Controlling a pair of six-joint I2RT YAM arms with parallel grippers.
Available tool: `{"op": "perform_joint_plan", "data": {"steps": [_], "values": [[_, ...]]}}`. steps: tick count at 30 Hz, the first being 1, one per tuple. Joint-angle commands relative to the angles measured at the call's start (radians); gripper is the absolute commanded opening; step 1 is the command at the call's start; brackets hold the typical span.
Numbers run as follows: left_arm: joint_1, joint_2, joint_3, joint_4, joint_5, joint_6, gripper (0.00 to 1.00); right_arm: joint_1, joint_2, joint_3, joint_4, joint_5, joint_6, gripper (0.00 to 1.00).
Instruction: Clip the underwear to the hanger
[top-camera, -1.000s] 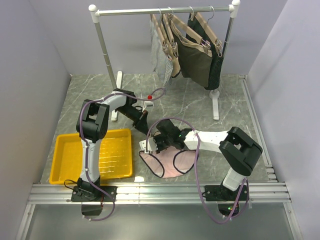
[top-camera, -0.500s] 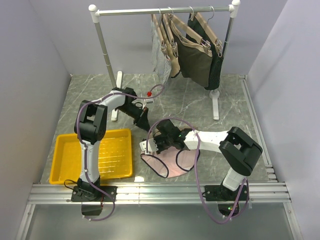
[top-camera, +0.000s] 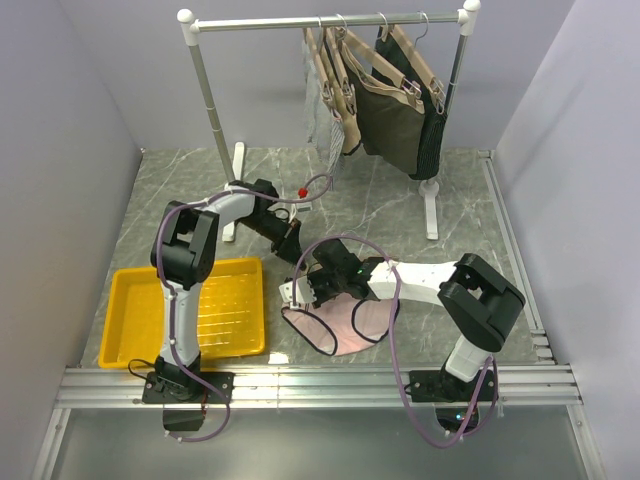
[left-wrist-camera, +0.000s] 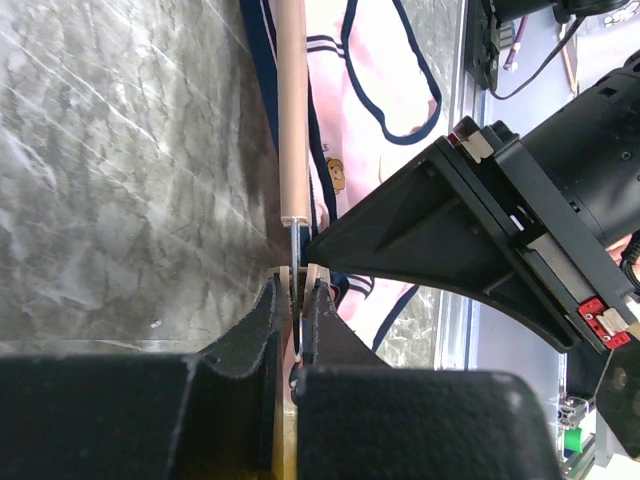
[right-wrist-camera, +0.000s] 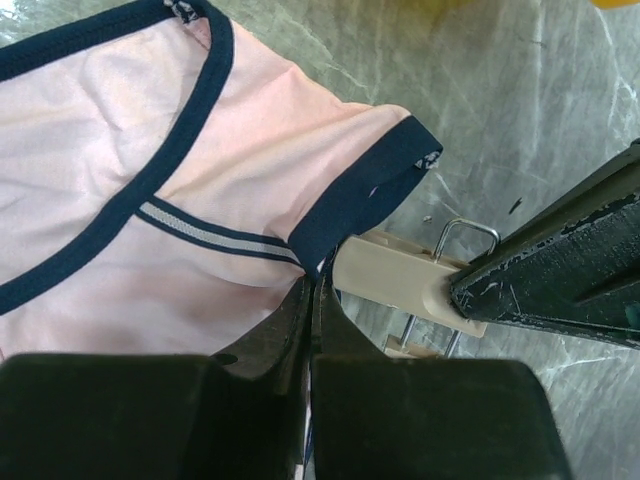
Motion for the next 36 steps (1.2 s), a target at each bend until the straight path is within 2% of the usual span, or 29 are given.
{"op": "perform_joint_plan", "data": {"steps": [1, 6, 11, 21, 27, 36], "values": [[-0.009, -0.048, -0.005, 0.013, 0.029, -0.003, 0.0, -0.006, -0.028, 0.032, 0.027, 0.0, -0.005, 0.0], [-0.018, -0.023, 0.029, -0.101, 0.059, 0.087, 0.0, -0.004, -0.019, 0.032, 0.024, 0.007, -0.016, 0.0], [-0.019, -0.029, 0.021, -0.121, 0.07, 0.114, 0.0, -0.004, -0.005, 0.04, 0.014, 0.006, -0.017, 0.0], [-0.018, -0.03, 0.042, -0.059, 0.076, 0.037, 0.0, -0.003, -0.011, 0.04, -0.003, 0.015, -0.039, 0.0], [-0.018, -0.003, 0.095, -0.099, 0.081, 0.042, 0.0, 0.0, -0.003, 0.038, -0.017, 0.026, -0.05, 0.0], [-0.021, -0.037, 0.038, -0.043, 0.056, 0.008, 0.0, -0.001, 0.014, 0.074, -0.031, 0.023, -0.011, 0.0]]}}
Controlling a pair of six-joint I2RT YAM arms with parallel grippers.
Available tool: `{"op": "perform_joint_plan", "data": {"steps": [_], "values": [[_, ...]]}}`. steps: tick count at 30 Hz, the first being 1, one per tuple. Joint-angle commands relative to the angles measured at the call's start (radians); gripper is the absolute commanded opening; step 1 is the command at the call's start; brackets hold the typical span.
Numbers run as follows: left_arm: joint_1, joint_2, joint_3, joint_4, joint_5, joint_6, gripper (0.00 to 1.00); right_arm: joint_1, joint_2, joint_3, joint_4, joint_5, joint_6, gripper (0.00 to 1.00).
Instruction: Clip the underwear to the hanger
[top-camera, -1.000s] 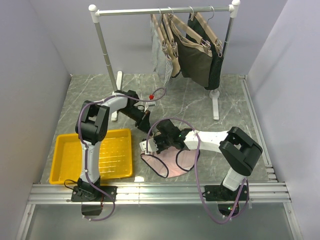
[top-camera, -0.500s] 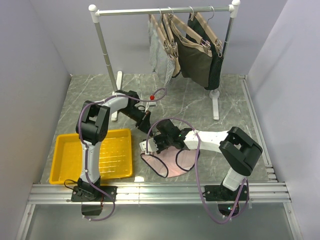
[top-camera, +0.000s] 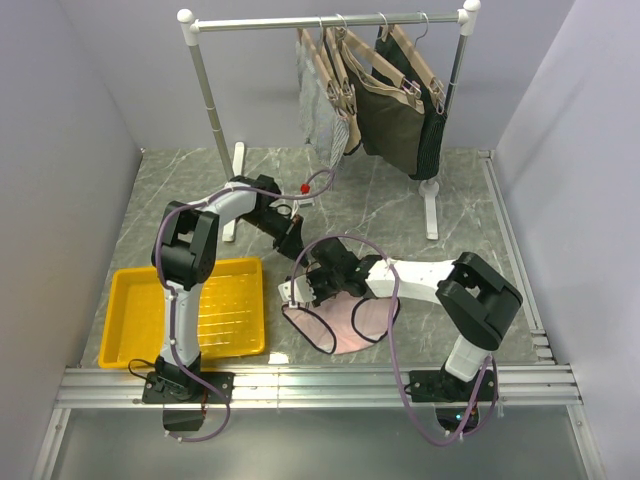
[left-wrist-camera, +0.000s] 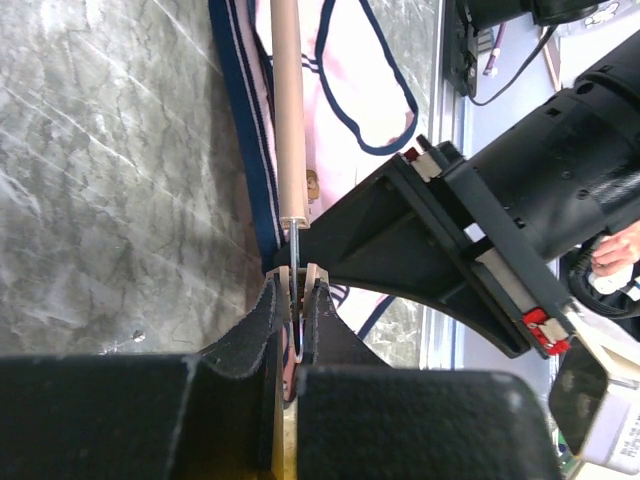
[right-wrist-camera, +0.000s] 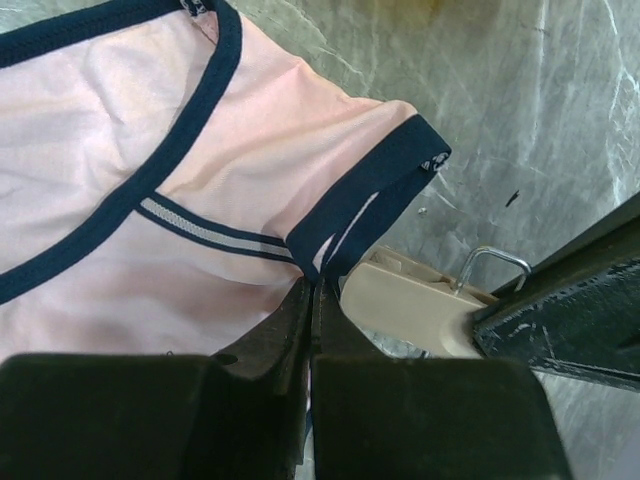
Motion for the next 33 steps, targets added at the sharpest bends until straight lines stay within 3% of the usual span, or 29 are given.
{"op": "perform_joint_plan", "data": {"steps": [1, 20, 33], "values": [[-0.005, -0.04, -0.024, 0.029, 0.032, -0.007, 0.0, -0.001, -0.005, 0.045, 0.006, -0.006, 0.013, 0.0], [-0.009, -0.066, -0.078, 0.072, -0.003, -0.006, 0.0, -0.013, 0.005, 0.081, -0.042, -0.023, 0.027, 0.0], [-0.006, -0.137, -0.111, 0.25, -0.037, -0.207, 0.0, -0.01, 0.034, 0.136, -0.163, -0.015, 0.05, 0.0]]}}
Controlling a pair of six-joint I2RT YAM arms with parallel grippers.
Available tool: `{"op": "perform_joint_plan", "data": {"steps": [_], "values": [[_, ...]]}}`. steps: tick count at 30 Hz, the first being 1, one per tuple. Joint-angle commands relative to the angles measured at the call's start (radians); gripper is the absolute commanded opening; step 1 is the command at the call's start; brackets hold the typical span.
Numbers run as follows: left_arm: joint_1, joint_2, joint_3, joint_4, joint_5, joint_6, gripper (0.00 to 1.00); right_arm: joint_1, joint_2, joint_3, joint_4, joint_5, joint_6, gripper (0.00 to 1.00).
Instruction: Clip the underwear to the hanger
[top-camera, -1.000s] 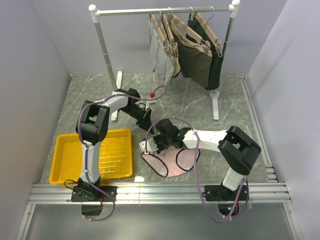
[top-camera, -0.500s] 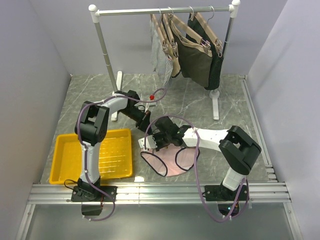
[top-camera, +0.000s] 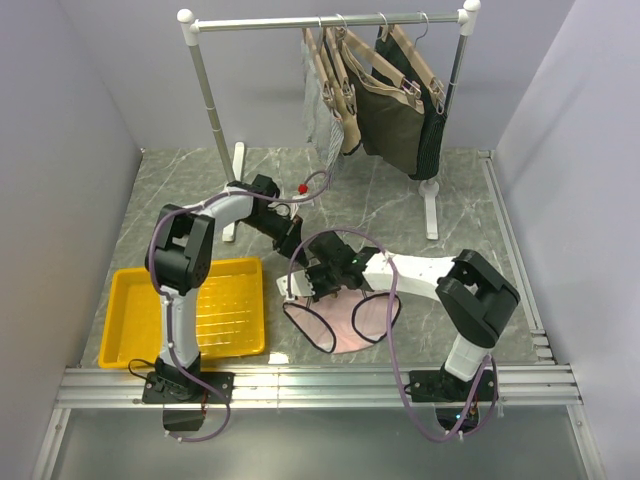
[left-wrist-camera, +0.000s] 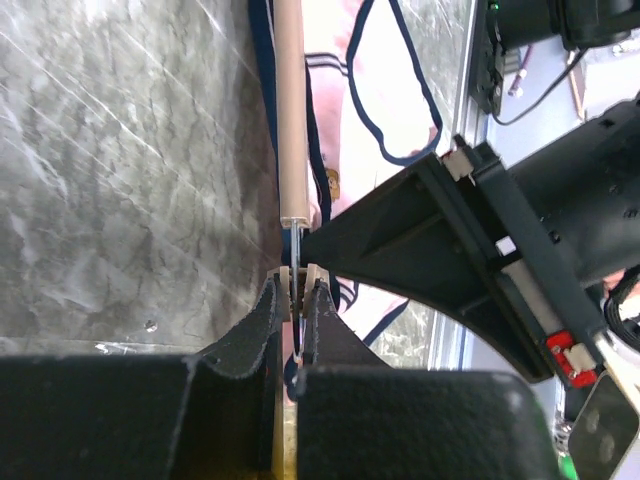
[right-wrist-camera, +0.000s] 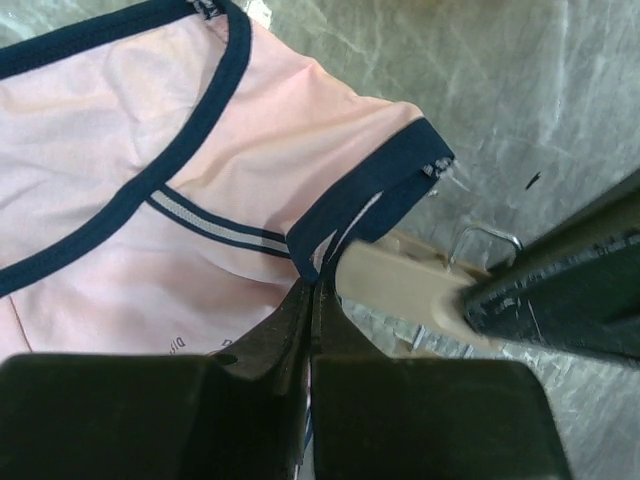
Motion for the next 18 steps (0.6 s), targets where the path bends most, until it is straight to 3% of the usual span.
{"op": "perform_joint_plan", "data": {"steps": [1, 18], "values": [[-0.006, -0.087, -0.018, 0.068, 0.008, -0.049, 0.0, -0.003, 0.02, 0.061, -0.038, -0.015, 0.016, 0.0], [0.072, -0.124, -0.016, -0.023, 0.079, -0.083, 0.0, -0.004, 0.037, 0.1, -0.126, -0.052, 0.089, 0.0]]}}
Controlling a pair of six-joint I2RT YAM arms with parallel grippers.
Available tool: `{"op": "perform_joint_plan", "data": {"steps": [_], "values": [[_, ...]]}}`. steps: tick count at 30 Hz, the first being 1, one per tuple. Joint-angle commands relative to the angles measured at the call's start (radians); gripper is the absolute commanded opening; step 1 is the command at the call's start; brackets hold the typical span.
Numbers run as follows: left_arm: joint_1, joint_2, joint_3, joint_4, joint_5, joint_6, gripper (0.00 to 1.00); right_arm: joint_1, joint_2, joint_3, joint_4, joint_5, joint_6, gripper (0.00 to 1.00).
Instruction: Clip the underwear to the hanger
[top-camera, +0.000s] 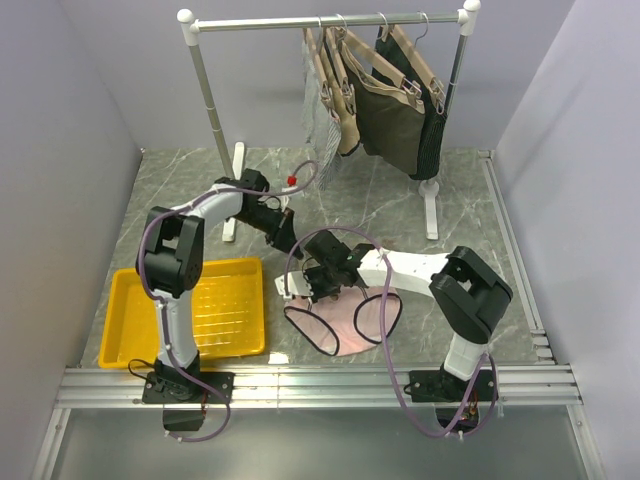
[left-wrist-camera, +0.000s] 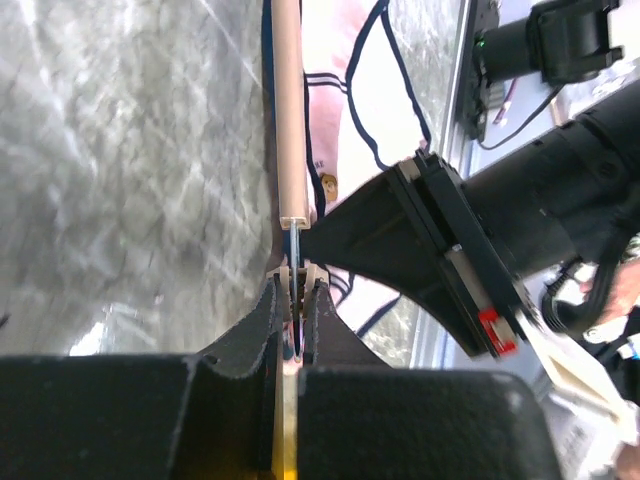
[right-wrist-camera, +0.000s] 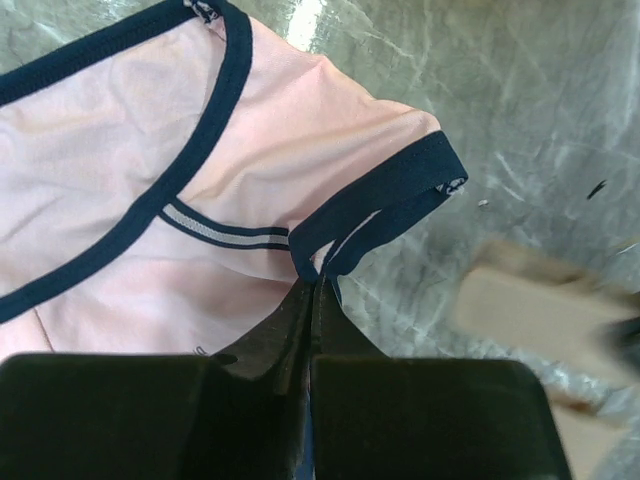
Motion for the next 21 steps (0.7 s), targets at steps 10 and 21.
{"op": "perform_joint_plan", "data": {"steps": [10, 21], "values": [[0.027, -0.118, -0.132, 0.049, 0.071, -0.144, 0.0, -0.026, 0.032, 0.114, -0.053, 0.024, 0.159, 0.0], [0.014, -0.156, -0.284, 0.335, 0.007, -0.361, 0.0, -0.026, 0.043, 0.139, -0.091, 0.009, 0.157, 0.0]]}}
